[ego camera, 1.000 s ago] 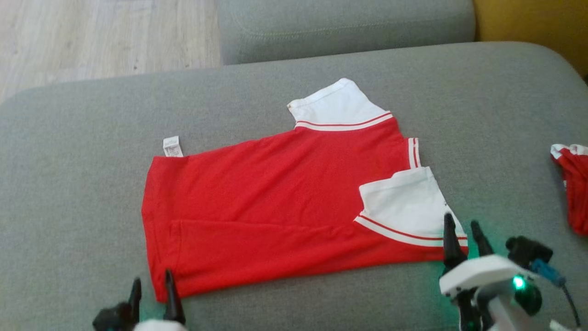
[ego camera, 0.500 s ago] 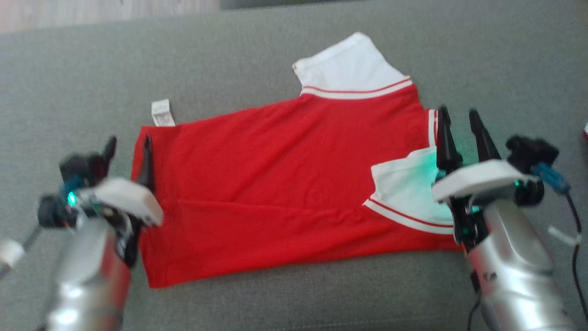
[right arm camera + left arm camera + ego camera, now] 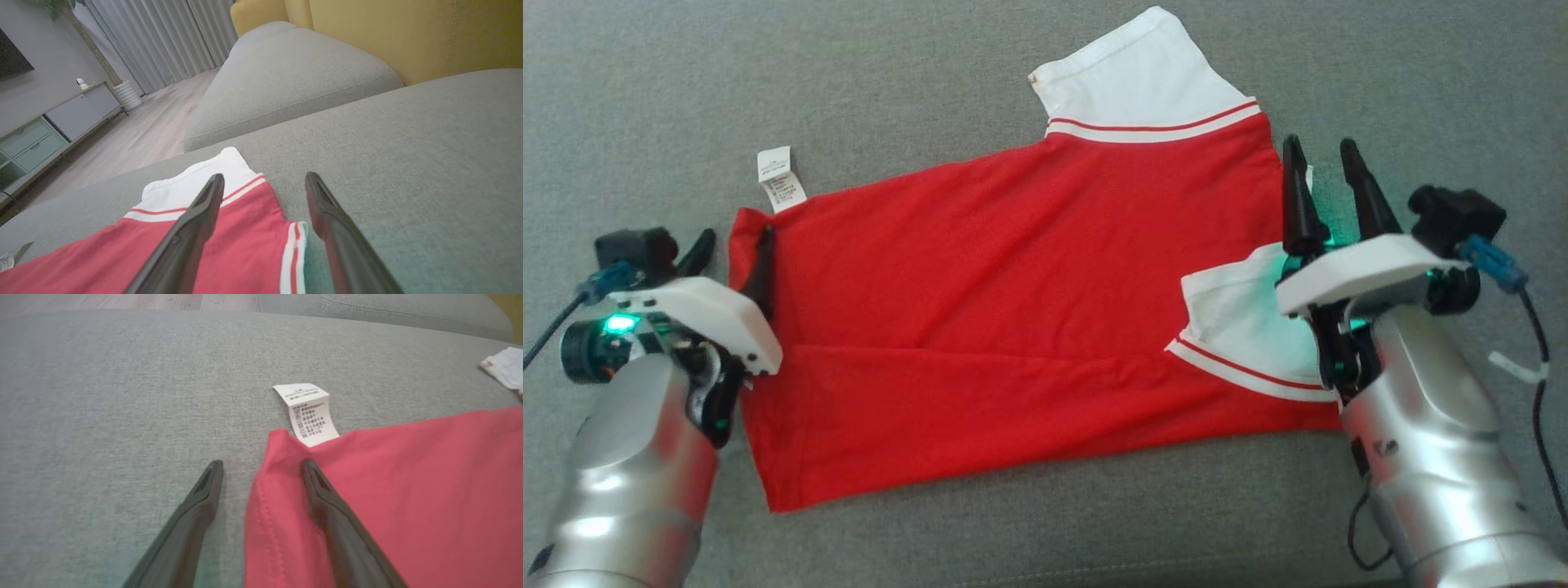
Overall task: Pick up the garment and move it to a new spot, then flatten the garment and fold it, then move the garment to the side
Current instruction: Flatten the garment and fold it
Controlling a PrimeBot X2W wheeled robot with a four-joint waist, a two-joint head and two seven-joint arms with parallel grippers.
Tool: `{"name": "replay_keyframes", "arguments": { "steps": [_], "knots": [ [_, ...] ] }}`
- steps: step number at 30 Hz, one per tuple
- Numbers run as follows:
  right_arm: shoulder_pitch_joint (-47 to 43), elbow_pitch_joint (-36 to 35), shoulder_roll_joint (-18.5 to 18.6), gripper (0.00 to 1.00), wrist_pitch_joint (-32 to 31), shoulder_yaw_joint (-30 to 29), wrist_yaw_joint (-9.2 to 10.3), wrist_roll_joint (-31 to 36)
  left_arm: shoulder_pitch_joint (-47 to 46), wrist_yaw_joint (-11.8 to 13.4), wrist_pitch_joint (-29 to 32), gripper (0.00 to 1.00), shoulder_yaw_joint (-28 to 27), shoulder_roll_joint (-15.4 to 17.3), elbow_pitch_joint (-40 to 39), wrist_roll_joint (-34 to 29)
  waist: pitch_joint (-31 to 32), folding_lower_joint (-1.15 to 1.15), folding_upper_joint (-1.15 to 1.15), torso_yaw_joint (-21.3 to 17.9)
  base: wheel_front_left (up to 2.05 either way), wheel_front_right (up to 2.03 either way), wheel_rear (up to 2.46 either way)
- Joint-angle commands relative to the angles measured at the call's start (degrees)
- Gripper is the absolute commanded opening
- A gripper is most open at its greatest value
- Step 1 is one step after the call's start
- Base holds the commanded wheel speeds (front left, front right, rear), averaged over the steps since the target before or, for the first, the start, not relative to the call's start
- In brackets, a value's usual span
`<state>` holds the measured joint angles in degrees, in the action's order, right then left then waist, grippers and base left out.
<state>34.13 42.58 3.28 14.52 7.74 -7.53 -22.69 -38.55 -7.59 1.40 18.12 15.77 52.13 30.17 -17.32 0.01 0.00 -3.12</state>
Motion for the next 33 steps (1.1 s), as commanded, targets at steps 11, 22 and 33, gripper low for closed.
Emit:
{"name": "replay_keyframes", "arguments": {
  "steps": [11,22,33],
  "knots": [
    [4.57,-0.36,0.2,1.0,0.46,2.42,0.04,-0.55,-4.32,0.11,-1.81,1.0,1.96,4.64,1.45,6.06,-0.42,-0.01,0.0,0.3,0.0,0.0,0.0],
    [7.6,1.24,0.73,1.0,-0.02,4.27,0.04,-0.94,-7.24,0.1,-1.1,0.0,6.82,4.87,4.08,8.04,-1.82,-0.01,0.0,0.27,0.0,0.0,0.0],
    [20.3,9.42,5.63,1.0,-9.33,5.58,0.04,2.66,-10.01,0.1,-6.75,0.0,12.83,2.19,0.06,8.72,-3.89,-0.01,0.0,6.53,0.0,0.0,0.0]
  ]
}}
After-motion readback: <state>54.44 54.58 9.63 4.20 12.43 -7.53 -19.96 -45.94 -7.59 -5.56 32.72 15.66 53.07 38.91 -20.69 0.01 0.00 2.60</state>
